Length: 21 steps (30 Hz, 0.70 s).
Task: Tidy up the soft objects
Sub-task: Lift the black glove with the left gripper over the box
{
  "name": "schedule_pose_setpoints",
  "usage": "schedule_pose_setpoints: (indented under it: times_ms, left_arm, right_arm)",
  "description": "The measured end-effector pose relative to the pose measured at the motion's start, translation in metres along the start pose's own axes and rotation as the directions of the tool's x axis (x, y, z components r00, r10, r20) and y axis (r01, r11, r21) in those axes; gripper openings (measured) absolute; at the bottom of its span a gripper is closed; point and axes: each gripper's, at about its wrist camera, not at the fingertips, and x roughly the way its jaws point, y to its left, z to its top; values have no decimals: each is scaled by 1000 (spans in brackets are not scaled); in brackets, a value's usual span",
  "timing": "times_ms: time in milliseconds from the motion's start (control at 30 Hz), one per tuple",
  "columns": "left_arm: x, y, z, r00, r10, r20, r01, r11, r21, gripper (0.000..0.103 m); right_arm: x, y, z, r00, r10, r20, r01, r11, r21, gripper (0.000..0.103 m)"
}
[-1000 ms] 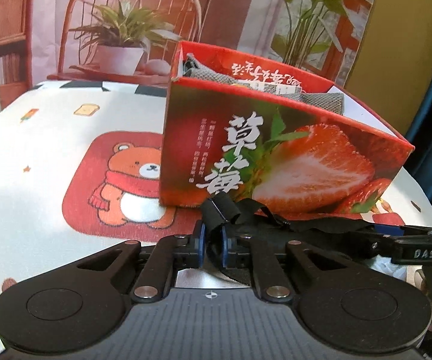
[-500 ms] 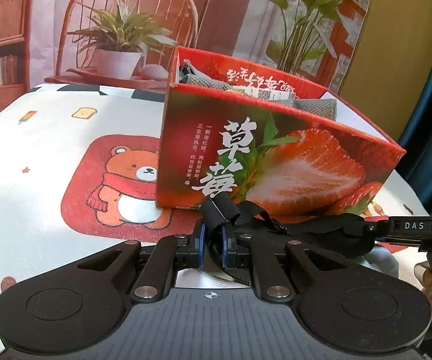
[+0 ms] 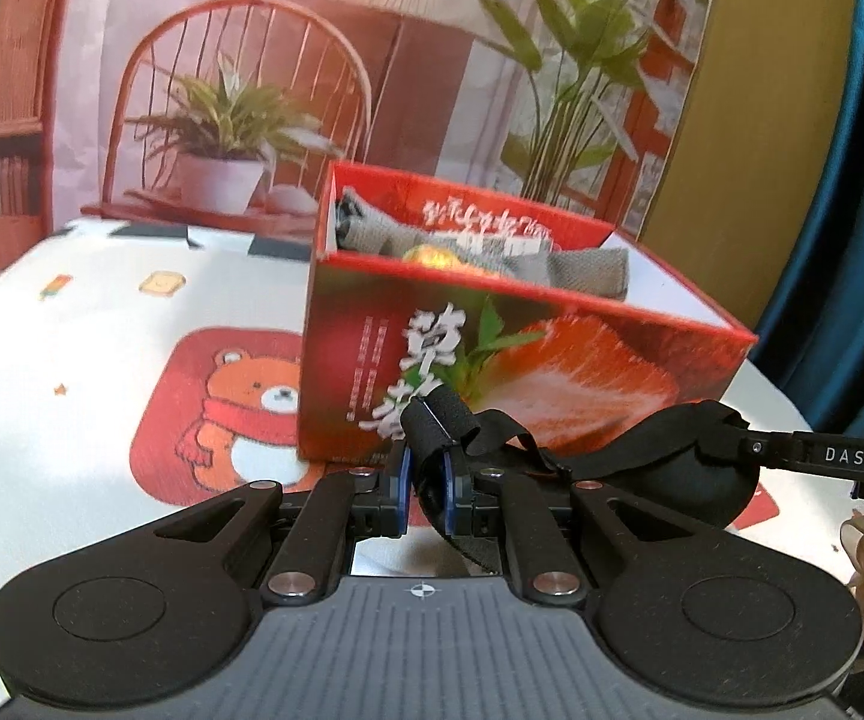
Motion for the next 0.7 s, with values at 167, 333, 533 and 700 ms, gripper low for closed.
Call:
schedule_pose_setpoints:
  times_ms: [167,333,533,700]
  left_arm:
    - [-19,-5,11,998,-10,67,9,1000,20,11]
    - [-39,-11,28,989,-20,145,15,999,35,11]
    - [-56,-19,60,972,-45,230,31,997,65,11]
    - [-57,-25,89,961,-60,269,41,996,74,11]
  right_arm:
    - [-15,11,8,1000,2,30,-1,1000,-25,15]
    - [-33,31,21,997,16,69,-10,997,-80,14]
    - [-51,51,54,991,48,124,-28,988,-153,14]
    - [-51,57,90,987,67,147,-40,983,-182,14]
